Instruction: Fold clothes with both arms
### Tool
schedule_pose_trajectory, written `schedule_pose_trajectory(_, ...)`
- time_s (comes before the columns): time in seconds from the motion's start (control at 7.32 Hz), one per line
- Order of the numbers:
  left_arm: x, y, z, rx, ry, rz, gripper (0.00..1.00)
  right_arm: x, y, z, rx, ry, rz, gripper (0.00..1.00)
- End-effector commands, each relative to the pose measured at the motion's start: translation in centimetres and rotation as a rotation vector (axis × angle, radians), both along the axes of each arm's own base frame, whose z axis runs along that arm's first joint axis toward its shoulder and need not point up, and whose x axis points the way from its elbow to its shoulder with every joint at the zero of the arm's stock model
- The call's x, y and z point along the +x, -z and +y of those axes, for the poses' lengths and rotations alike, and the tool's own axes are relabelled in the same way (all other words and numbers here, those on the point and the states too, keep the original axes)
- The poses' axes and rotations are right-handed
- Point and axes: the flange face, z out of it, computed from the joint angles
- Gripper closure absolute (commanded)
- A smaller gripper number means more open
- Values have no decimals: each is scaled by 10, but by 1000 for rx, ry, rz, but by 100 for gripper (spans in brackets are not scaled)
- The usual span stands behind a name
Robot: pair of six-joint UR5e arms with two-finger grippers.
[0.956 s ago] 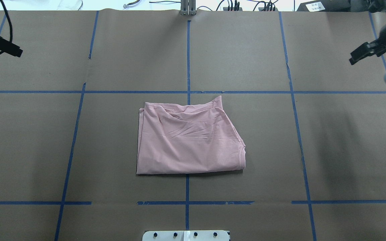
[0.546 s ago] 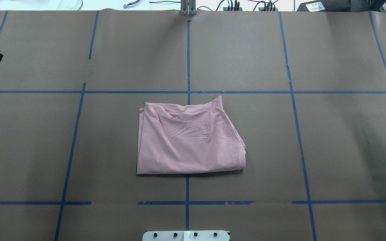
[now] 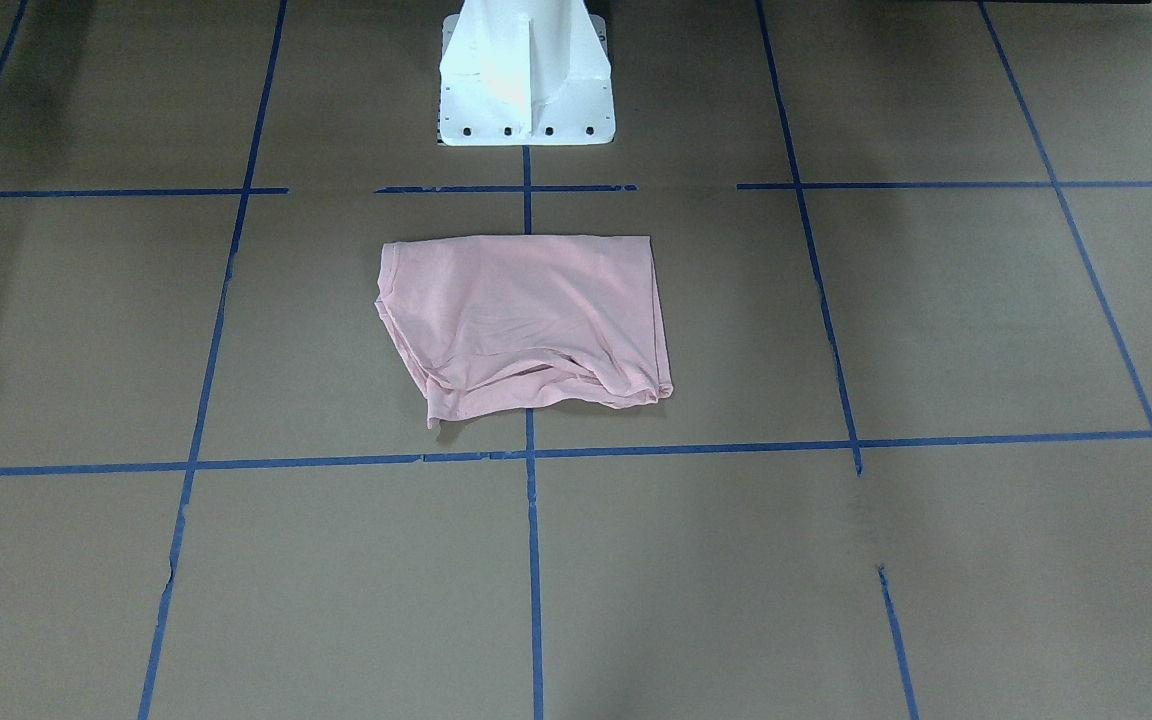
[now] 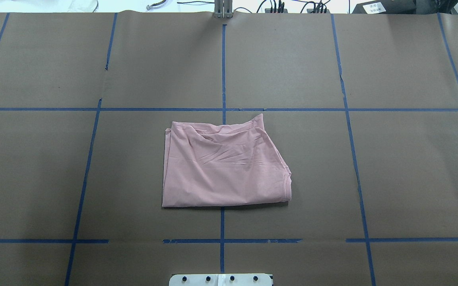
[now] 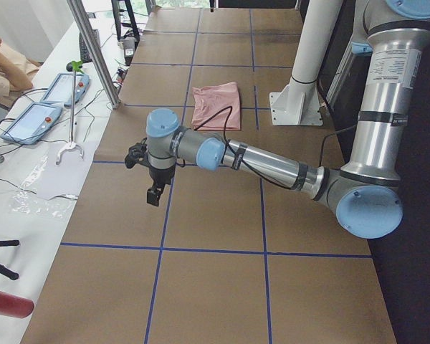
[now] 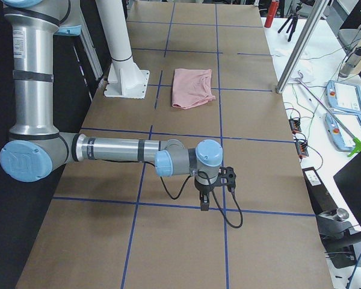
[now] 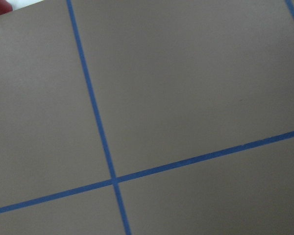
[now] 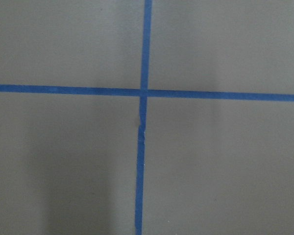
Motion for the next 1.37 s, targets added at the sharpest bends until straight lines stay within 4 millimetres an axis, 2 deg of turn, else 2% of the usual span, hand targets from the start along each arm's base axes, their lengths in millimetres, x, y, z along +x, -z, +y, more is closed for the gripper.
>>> schedule_pose_trajectory(0.0,-62,-81,40,-81,19,31,0,30,2,11,-66,-58,-3,0)
schedule_pose_trajectory(0.14,-62,-88,44,-108,27,32,0,28,1,14,-64,-53,5,0)
schedule_pose_trajectory(0.27,-65,-79,46,-103,33,32,0,26,1,14,-65,-49,5,0)
schedule_pose_trajectory(0.41,-65,-86,56,-113,33,36,0,25,-3,15,-74,-47,4,0)
schedule_pose_trajectory(0.55,-65,-90,61,-117,34,35,0,24,-16,28,-99,-47,4,0)
schedule_pose_trajectory(0.68,-61,-95,58,-117,22,31,0,24,-36,52,-139,-47,6,0)
schedule_pose_trajectory(0.96,-61,-97,59,-125,25,28,0,21,-38,58,-143,-41,-6,0)
schedule_pose_trajectory(1.23,-60,-98,60,-134,22,44,0,12,-25,54,-116,-18,4,0)
